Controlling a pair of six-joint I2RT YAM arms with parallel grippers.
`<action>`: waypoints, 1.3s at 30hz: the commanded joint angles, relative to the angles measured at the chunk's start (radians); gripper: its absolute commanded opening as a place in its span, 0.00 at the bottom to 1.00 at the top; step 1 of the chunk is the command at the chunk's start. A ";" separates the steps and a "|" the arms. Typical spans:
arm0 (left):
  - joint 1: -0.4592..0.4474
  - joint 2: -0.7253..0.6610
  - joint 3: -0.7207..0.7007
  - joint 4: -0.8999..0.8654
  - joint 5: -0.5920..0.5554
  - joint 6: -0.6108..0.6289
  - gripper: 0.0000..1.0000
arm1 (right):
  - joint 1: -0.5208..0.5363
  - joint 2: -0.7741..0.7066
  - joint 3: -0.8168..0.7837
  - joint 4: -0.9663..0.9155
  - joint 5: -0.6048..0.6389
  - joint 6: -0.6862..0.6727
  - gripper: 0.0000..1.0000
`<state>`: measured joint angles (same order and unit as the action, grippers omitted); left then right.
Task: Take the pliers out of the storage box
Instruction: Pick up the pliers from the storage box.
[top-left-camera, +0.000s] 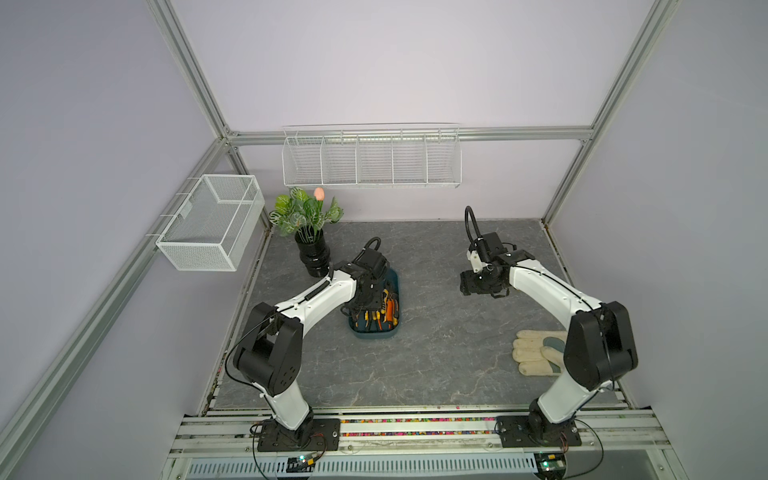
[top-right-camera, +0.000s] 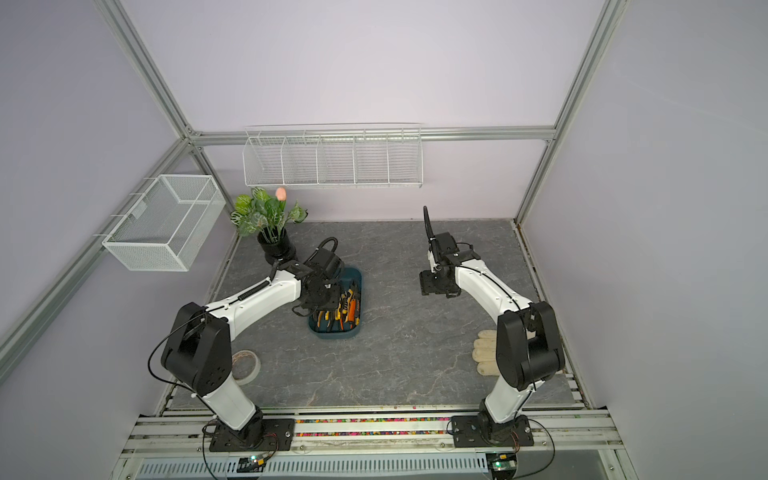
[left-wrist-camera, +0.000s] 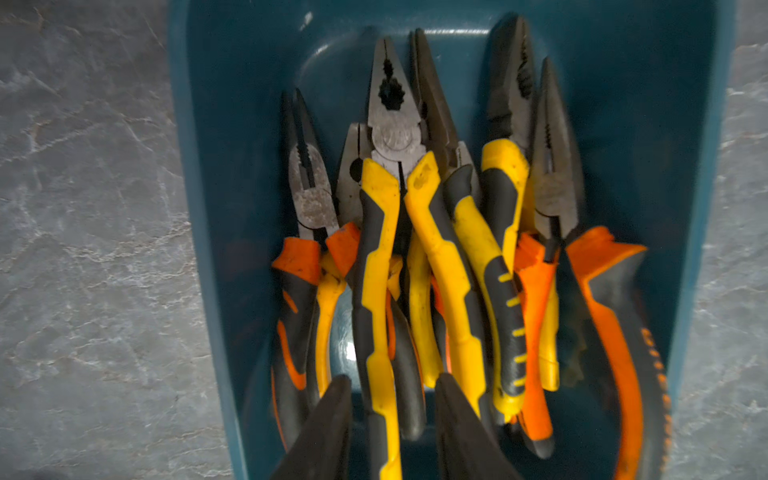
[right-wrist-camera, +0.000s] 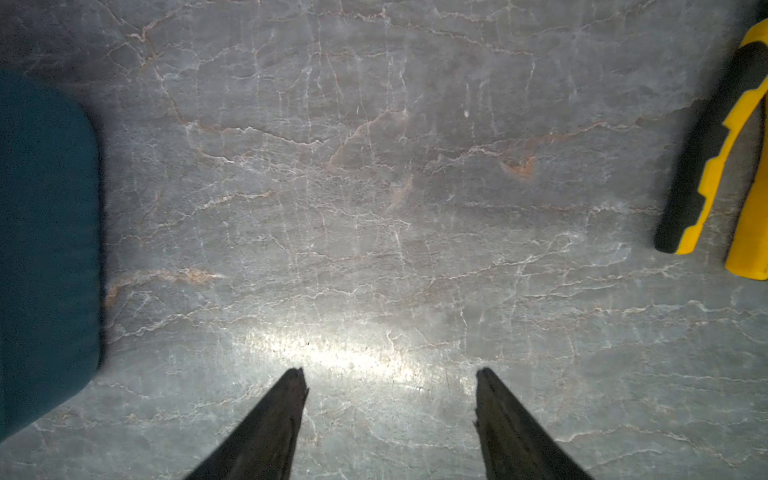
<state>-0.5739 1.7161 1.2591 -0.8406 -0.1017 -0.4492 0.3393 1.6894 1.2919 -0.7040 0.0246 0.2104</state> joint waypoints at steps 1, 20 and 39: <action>0.002 0.024 -0.020 0.011 -0.013 -0.029 0.37 | 0.001 -0.016 -0.027 0.027 -0.019 0.016 0.67; 0.022 0.051 -0.069 0.081 -0.008 -0.030 0.14 | 0.004 -0.005 -0.045 0.040 -0.017 0.017 0.65; 0.019 -0.210 -0.068 0.010 -0.093 -0.010 0.00 | 0.089 0.032 -0.004 0.014 0.056 0.020 0.65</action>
<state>-0.5564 1.5829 1.1889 -0.8257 -0.1459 -0.4652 0.4137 1.7058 1.2663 -0.6743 0.0738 0.2134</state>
